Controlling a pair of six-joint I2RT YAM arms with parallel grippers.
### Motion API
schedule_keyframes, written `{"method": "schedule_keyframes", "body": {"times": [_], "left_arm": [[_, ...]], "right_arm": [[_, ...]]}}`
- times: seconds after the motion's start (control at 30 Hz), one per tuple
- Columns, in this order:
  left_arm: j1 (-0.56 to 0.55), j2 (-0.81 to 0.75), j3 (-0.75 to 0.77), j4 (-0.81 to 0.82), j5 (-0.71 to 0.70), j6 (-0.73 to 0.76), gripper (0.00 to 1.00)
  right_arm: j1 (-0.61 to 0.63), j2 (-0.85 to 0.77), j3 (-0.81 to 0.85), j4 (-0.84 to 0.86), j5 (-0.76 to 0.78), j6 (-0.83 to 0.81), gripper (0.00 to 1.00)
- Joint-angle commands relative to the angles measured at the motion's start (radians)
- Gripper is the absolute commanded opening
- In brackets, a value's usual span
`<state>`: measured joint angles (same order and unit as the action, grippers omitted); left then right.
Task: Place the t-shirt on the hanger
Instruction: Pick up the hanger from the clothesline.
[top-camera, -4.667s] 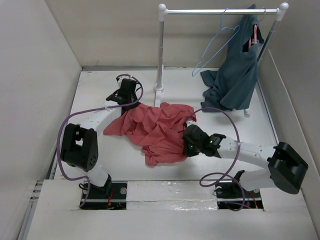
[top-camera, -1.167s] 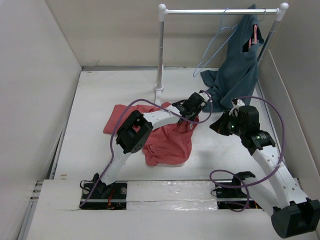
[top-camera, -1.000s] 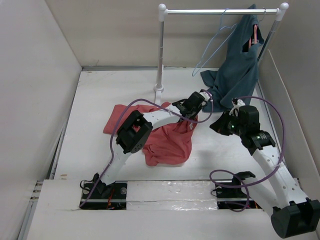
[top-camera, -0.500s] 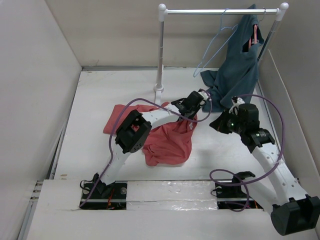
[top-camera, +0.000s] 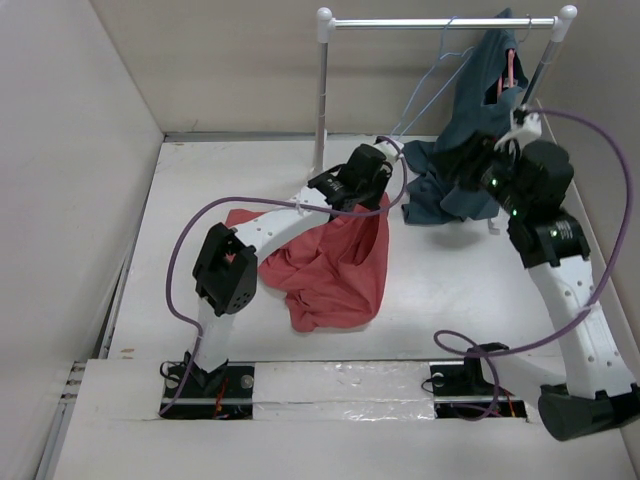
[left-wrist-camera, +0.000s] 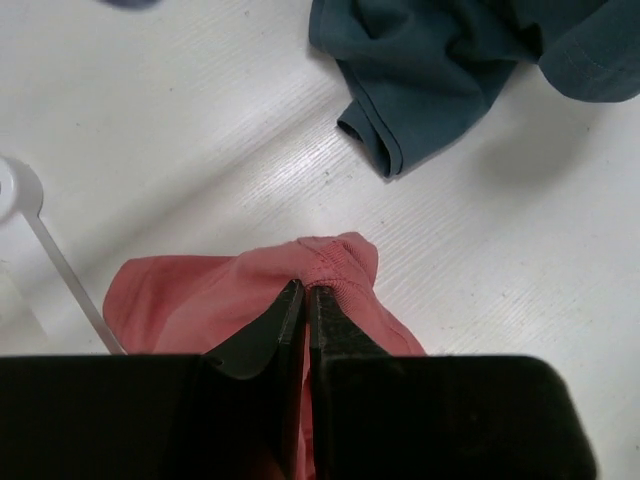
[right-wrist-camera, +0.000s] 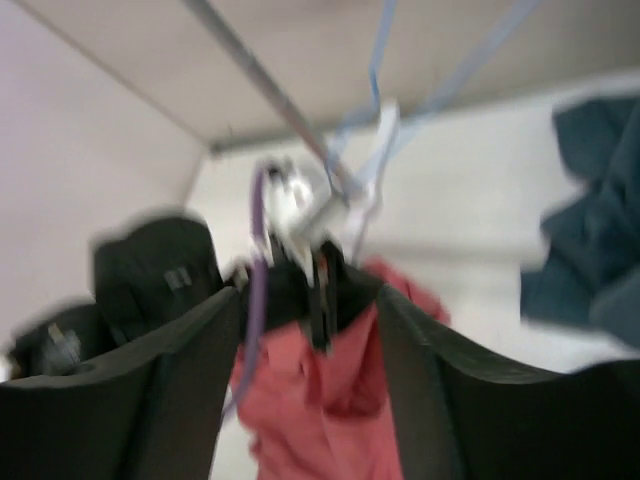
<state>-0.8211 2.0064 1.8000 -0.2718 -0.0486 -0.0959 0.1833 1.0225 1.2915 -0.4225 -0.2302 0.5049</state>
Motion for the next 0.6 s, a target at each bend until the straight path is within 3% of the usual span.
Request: {"method": "schedule_keyframes", "body": {"times": [0.0, 0.03, 0.27, 0.4, 0.57], "left_arm": [[0.004, -0.047, 0.002, -0.023, 0.044, -0.039, 0.00], [0.004, -0.051, 0.001, -0.026, 0.077, -0.042, 0.00], [0.013, -0.118, -0.063, 0.006, 0.159, -0.145, 0.00], [0.013, -0.162, -0.102, 0.014, 0.171, -0.200, 0.00], [0.023, -0.196, -0.120, 0.014, 0.188, -0.220, 0.00]], "right_arm": [[-0.005, 0.135, 0.187, 0.091, 0.116, -0.058, 0.66], [-0.005, 0.184, 0.306, 0.067, 0.139, -0.066, 0.66], [-0.005, 0.559, 0.700, -0.010, 0.186, -0.075, 0.71], [0.005, 0.713, 0.859, -0.087, 0.224, -0.065, 0.68], [0.025, 0.772, 0.916, -0.110, 0.267, -0.054, 0.61]]}}
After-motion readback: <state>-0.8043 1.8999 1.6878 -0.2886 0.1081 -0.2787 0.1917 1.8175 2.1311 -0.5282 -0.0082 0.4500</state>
